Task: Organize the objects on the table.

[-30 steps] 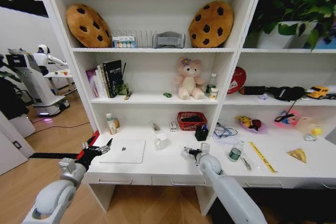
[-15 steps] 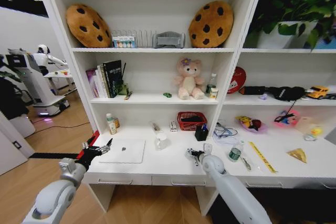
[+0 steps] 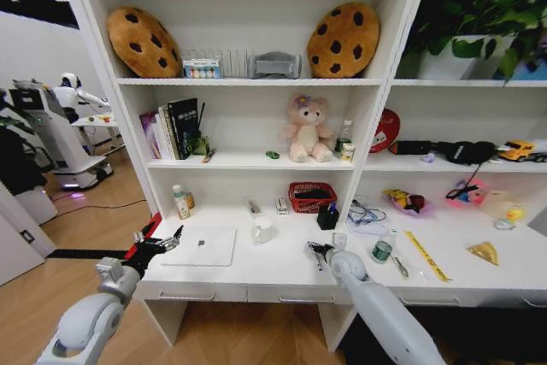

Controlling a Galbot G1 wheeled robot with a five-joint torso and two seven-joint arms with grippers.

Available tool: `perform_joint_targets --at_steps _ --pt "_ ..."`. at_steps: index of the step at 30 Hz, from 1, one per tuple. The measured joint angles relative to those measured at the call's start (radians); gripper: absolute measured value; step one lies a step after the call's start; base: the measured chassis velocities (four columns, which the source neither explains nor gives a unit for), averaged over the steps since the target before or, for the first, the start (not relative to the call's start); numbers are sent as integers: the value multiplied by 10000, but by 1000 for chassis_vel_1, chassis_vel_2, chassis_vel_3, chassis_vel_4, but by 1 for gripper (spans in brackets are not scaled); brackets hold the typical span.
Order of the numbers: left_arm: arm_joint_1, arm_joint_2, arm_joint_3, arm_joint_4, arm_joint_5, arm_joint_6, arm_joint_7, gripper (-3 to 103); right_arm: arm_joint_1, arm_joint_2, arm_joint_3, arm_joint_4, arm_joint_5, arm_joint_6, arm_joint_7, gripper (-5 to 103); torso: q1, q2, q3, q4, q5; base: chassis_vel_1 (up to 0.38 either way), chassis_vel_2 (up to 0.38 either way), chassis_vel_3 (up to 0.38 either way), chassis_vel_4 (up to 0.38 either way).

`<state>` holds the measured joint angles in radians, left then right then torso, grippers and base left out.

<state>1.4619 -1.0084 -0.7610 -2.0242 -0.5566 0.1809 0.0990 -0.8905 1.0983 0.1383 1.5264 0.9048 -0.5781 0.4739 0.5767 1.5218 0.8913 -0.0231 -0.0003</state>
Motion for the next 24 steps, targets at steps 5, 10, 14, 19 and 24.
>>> perform_joint_targets --at_steps 5,10,14,19,24 --pt "0 0 0 0 0 0 0 100 65 28 -151 76 77 -85 -17 71 0 0 0 0 3 0 0 0 0" --pt "0 0 0 0 0 0 0 100 86 52 -227 173 202 -220 65 71 0 -1 1 1 3 0 0 0 0" --pt "0 0 0 0 0 0 0 100 105 23 -231 174 255 -289 78 69 0 0 1 1 3 0 0 0 0" --pt "0 0 0 0 0 0 0 100 141 -17 -202 163 431 -444 151 68 0 0 1 2 3 0 0 0 0" --pt "0 0 0 0 0 0 -1 100 183 -21 -180 172 558 -650 228 65 0 0 1 2 3 0 0 0 0"
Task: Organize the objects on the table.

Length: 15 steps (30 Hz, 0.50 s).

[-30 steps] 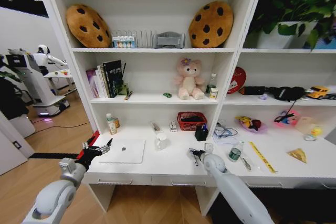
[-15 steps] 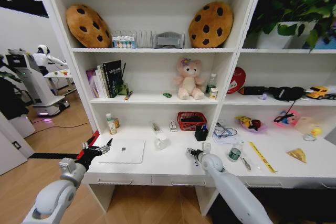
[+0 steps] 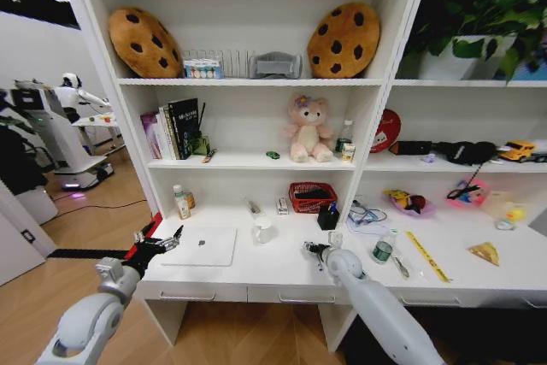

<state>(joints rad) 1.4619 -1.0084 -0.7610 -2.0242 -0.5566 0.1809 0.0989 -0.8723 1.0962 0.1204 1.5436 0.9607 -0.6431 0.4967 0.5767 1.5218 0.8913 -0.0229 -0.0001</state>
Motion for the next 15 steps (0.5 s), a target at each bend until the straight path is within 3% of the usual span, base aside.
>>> perform_joint_targets --at_steps 15 --pt "0 0 0 0 0 0 0 100 389 -179 51 248 386 -928 506 68 2 -3 3 -3 5 0 0 0 0"
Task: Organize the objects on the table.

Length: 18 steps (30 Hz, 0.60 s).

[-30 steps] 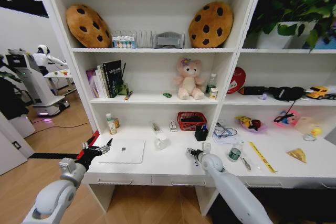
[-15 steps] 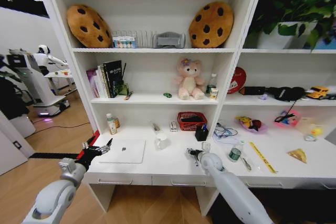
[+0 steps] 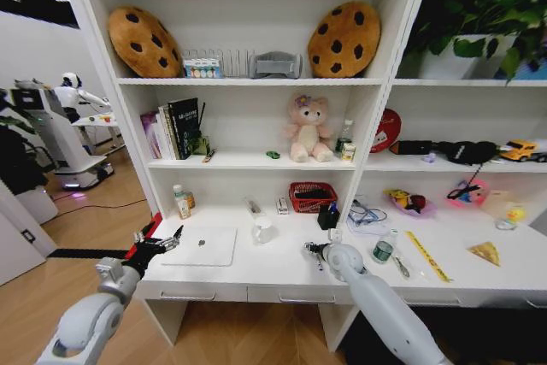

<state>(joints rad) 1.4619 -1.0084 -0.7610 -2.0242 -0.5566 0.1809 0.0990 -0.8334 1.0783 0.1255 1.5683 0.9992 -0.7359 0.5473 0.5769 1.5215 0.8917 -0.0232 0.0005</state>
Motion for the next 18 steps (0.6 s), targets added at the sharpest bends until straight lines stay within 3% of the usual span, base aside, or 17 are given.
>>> perform_joint_targets --at_steps 18 --pt "0 0 0 0 0 0 0 100 448 116 -258 -77 460 -38 215 70 0 1 -2 2 -5 0 0 0 0"
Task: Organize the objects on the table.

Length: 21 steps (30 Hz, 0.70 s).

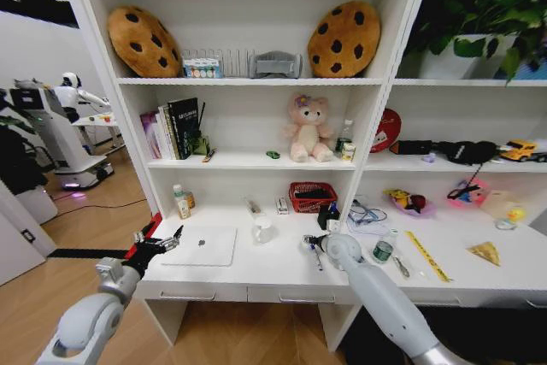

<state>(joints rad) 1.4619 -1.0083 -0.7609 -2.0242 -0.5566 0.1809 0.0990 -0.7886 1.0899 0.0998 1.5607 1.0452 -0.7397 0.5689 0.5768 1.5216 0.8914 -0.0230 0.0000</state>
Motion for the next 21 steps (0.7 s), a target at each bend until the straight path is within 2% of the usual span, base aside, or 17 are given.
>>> perform_joint_targets --at_steps 18,20,21 --pt "0 0 0 0 0 0 0 100 -211 -87 17 -35 -126 28 12 74 0 1 0 -1 0 0 0 0 0" --pt "0 0 0 0 0 0 0 100 -191 -49 -24 -70 -125 31 11 71 0 0 0 0 0 0 0 0 0" --pt "0 0 0 0 0 0 0 100 -180 -40 -37 -94 -126 33 11 64 0 1 0 0 0 0 0 0 0"
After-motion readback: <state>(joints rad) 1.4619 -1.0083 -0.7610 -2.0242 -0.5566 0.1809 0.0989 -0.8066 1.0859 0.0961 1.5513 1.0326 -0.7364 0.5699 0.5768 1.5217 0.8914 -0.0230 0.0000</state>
